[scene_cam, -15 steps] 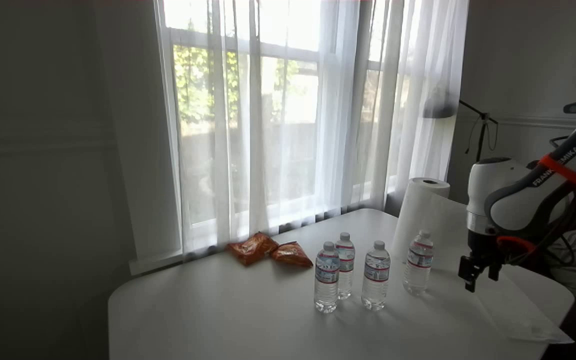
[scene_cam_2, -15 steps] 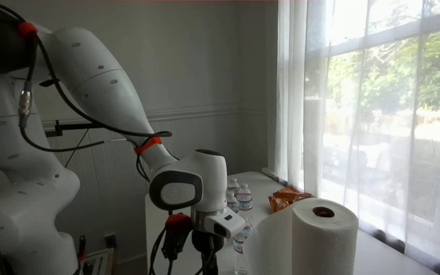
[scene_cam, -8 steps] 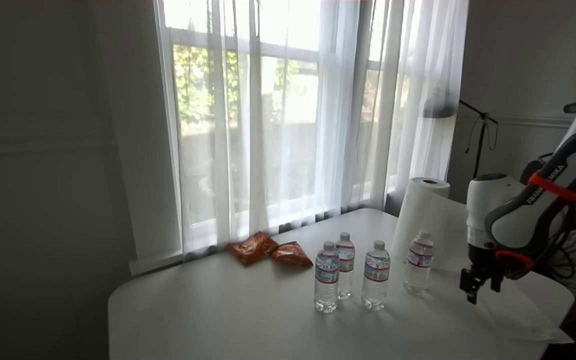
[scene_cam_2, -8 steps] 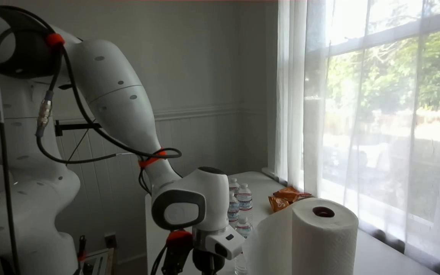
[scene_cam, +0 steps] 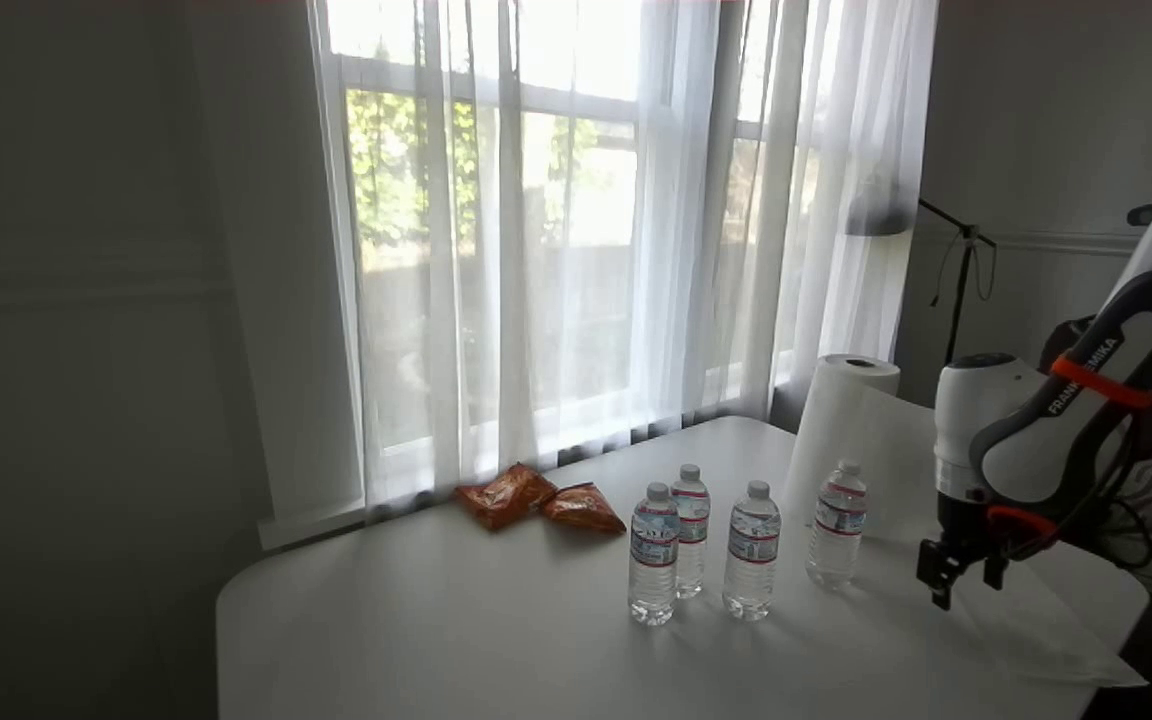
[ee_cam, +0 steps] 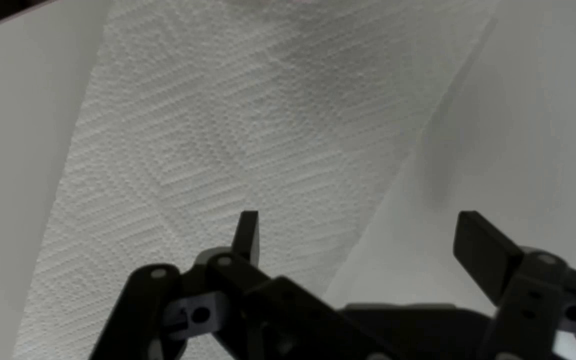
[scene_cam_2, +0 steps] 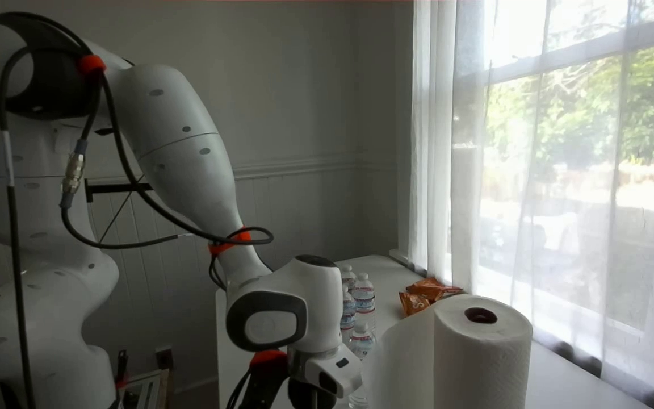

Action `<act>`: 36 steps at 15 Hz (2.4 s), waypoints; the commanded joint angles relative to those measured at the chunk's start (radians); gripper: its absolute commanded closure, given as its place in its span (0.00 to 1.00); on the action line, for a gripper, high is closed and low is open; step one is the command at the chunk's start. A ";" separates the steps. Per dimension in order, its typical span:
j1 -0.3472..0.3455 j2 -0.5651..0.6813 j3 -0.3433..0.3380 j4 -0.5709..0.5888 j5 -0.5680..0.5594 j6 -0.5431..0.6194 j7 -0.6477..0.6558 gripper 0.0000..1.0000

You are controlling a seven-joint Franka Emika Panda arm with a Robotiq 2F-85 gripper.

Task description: Remove a piece of paper towel from the roll and put it on the table

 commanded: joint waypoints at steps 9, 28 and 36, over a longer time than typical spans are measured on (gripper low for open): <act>0.102 0.125 -0.114 0.042 -0.002 0.154 0.091 0.55; 0.132 0.115 -0.307 0.148 -0.154 0.129 0.075 1.00; 0.108 0.132 -0.377 0.187 -0.239 0.128 0.077 1.00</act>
